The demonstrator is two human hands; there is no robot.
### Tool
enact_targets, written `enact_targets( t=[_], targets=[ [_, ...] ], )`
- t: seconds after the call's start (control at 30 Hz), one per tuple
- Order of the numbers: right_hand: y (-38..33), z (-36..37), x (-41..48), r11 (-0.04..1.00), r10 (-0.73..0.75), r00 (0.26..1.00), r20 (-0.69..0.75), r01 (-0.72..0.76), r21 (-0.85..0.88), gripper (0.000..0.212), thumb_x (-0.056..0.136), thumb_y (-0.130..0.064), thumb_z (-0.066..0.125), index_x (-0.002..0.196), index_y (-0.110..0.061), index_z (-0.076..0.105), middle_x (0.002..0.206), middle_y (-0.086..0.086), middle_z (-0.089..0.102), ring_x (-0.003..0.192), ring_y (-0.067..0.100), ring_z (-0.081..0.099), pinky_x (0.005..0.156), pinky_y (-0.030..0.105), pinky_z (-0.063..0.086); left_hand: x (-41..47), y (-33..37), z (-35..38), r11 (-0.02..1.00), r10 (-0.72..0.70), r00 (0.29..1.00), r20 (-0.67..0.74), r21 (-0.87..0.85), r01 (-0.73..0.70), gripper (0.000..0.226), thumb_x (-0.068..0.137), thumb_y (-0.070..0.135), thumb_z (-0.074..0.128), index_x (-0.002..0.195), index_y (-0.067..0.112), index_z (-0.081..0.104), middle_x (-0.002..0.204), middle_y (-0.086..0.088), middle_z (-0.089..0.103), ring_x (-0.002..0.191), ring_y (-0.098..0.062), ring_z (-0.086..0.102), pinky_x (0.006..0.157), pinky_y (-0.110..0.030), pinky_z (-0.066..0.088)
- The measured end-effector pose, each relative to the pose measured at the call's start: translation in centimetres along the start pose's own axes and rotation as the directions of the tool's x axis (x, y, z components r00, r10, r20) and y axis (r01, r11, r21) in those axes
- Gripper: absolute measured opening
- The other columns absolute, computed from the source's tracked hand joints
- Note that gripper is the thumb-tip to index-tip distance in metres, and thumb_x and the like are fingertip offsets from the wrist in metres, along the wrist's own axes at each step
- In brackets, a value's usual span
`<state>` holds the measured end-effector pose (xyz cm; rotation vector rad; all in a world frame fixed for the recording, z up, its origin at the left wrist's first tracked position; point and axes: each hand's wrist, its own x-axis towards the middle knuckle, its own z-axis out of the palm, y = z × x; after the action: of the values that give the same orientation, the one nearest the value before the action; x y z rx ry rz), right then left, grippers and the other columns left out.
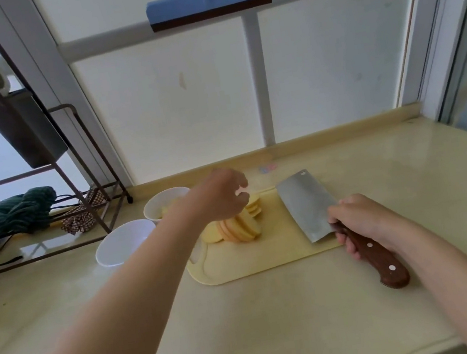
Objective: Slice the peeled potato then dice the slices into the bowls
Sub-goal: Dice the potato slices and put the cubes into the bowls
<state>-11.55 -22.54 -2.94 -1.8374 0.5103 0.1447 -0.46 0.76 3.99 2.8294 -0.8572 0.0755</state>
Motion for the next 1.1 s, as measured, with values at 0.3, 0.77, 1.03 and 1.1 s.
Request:
enact_targets(
  t=[0.3, 0.77, 1.03, 1.1],
  targets=[
    [0.1, 0.0, -0.3, 0.999, -0.029, 1.0, 0.0, 0.029, 0.03, 0.01, 0.085, -0.007, 0.049, 0.076, -0.008, 0.049, 0.056, 0.013, 0.054, 0.038, 0.022, 0.047, 0.043, 0.026, 0.045, 3.9, 1.8, 3.2, 0.974, -0.225, 0.95, 0.218, 0.067, 0.215, 0.055, 0.094, 0.047, 0.052, 0.145, 0.029, 0.041, 0.148, 0.0, 0.043, 0.127, -0.025, 0.049, 0.097, -0.036, 0.043],
    [0.8, -0.6, 0.3, 0.996, -0.064, 0.997, 0.04, 0.061, 0.067, 0.005, 0.084, -0.011, 0.049, 0.081, -0.008, 0.051, 0.055, 0.011, 0.056, 0.04, 0.022, 0.05, 0.045, 0.03, 0.048, 5.3, 1.4, 3.0, 0.925, -0.306, 0.939, 0.158, -0.183, 0.332, 0.043, 0.078, 0.034, 0.072, 0.117, 0.03, 0.053, 0.103, 0.003, 0.057, 0.086, -0.013, 0.058, 0.074, -0.03, 0.052],
    [0.7, -0.7, 0.1, 0.994, -0.07, 0.997, 0.032, 0.067, 0.083, 0.005, 0.085, -0.009, 0.05, 0.08, -0.007, 0.05, 0.059, 0.013, 0.056, 0.038, 0.023, 0.05, 0.043, 0.029, 0.047, 4.9, 2.3, 1.5, 0.875, -0.275, 0.953, 0.125, -0.377, 0.302, 0.042, 0.078, 0.027, 0.073, 0.117, 0.026, 0.055, 0.1, 0.0, 0.062, 0.086, -0.018, 0.065, 0.084, -0.04, 0.059],
    [0.6, -0.8, 0.1, 0.992, -0.073, 0.997, 0.021, 0.07, 0.103, 0.006, 0.086, -0.008, 0.05, 0.081, -0.007, 0.05, 0.059, 0.013, 0.056, 0.038, 0.023, 0.05, 0.043, 0.029, 0.047, 4.4, 4.1, 0.9, 0.665, -0.238, 0.955, 0.175, -0.688, 0.292, 0.031, 0.086, 0.016, 0.066, 0.116, 0.018, 0.058, 0.099, -0.012, 0.063, 0.084, -0.026, 0.067, 0.083, -0.044, 0.06]
  ],
)
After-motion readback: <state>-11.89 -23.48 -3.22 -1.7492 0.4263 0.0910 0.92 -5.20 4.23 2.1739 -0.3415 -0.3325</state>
